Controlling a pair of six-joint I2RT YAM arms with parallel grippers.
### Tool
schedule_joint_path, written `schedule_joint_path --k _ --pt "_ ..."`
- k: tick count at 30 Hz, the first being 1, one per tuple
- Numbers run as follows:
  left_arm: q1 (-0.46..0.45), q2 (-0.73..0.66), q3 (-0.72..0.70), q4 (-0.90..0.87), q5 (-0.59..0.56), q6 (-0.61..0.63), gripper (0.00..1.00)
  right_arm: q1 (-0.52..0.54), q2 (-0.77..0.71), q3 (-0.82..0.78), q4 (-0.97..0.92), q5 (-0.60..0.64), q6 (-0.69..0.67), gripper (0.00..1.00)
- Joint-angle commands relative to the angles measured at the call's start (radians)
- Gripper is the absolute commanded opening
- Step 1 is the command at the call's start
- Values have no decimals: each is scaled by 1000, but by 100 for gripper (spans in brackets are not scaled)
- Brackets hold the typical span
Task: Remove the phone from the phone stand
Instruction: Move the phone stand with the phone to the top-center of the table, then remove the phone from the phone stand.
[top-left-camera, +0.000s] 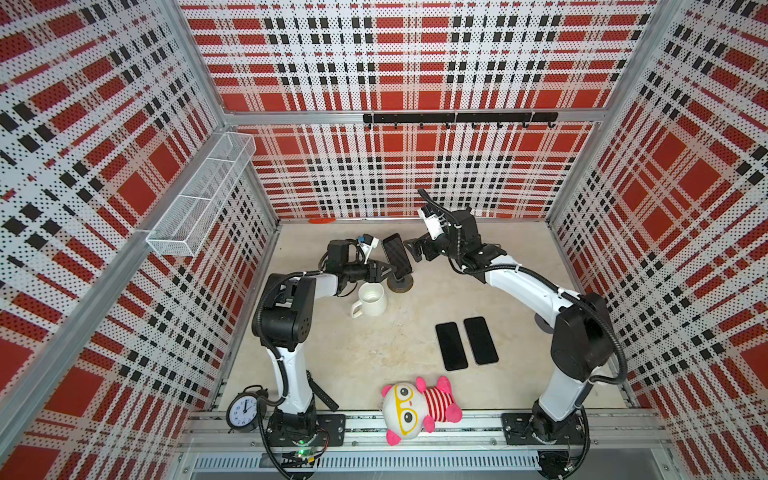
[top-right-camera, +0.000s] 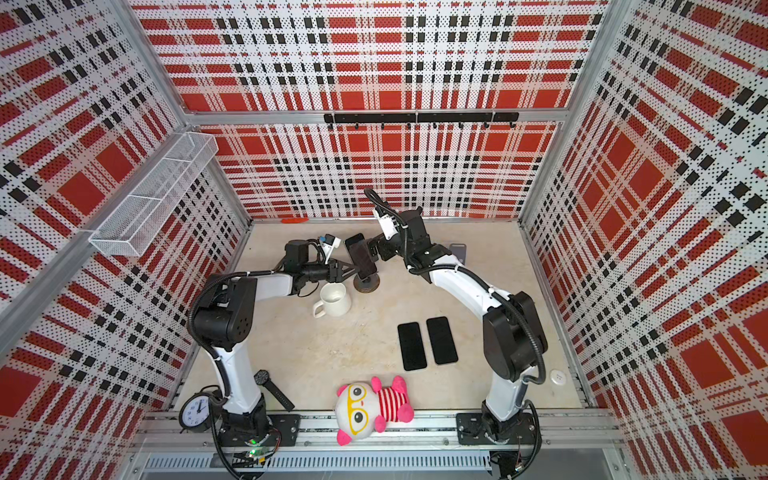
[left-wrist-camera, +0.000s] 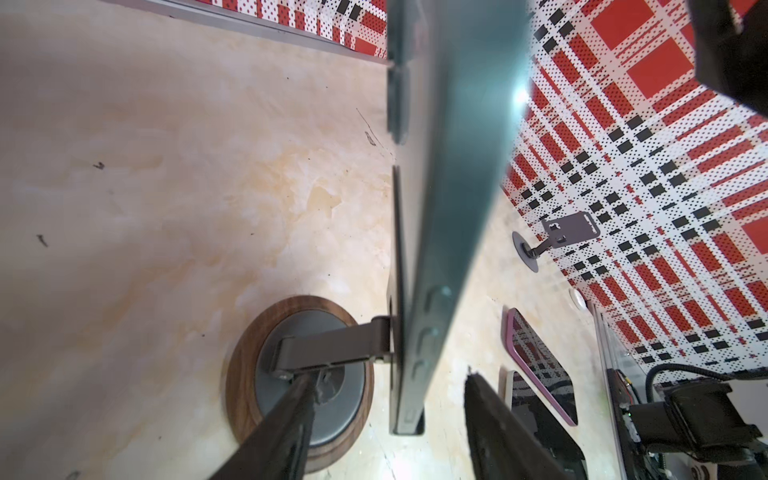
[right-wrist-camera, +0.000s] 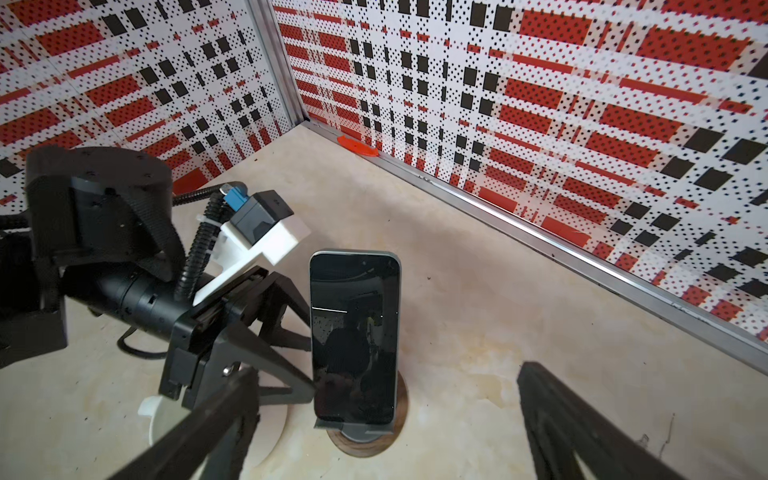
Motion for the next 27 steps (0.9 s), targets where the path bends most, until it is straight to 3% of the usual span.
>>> schedule_joint_path --k 1,12,19,27 --pt "16 -80 -40 95 -7 -52 65 24 53 51 -37 24 27 100" --pt "67 -261 -206 280 -180 -285 68 57 223 238 -82 13 68 100" --pt "98 -356 -352 458 -329 -509 69 78 314 342 -138 63 57 100" --pt "137 -472 -442 429 -445 -543 76 96 384 430 -199 41 35 100"
